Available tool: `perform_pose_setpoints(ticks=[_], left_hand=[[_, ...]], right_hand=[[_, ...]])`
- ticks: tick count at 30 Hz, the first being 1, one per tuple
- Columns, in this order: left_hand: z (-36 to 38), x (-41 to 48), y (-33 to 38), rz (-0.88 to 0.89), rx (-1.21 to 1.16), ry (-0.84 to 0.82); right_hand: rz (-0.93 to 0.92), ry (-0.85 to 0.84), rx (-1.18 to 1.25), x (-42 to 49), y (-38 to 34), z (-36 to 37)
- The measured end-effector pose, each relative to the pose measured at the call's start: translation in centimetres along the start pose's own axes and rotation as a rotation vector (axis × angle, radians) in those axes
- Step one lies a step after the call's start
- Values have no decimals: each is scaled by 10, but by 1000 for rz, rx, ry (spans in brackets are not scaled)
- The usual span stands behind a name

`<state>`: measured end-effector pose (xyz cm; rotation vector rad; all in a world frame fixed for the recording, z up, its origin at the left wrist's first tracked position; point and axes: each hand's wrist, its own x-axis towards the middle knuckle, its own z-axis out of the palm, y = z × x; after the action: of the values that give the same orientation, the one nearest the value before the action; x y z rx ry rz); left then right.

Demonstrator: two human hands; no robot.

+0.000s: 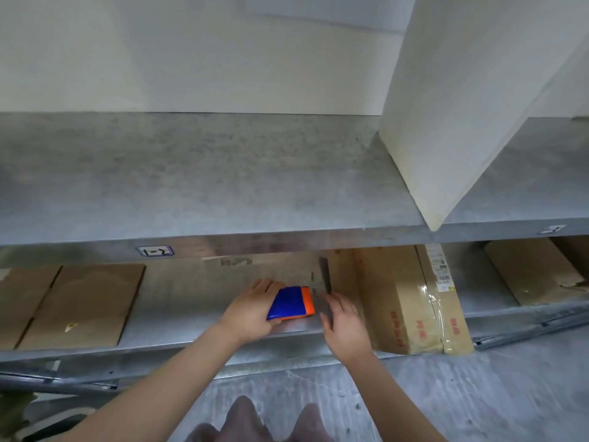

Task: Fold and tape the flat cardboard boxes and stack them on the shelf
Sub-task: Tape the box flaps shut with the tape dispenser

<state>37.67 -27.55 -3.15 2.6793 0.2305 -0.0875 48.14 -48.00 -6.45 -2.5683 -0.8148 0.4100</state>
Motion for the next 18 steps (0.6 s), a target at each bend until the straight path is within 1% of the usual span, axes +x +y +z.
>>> perform_pose_setpoints(ticks=[3, 7, 12, 18], left_hand=[[0, -2, 3, 0, -8, 11], [-3, -4, 6, 8, -21, 21], [-2, -8, 13, 41, 22, 36], [-8, -15, 25, 53, 15, 54]], right_hand=[[-8, 17, -57, -1, 6, -3], [-29, -22, -39, -5, 11, -7], [-53, -35, 31, -11, 10, -4], [-18, -27, 87, -13, 9, 1]])
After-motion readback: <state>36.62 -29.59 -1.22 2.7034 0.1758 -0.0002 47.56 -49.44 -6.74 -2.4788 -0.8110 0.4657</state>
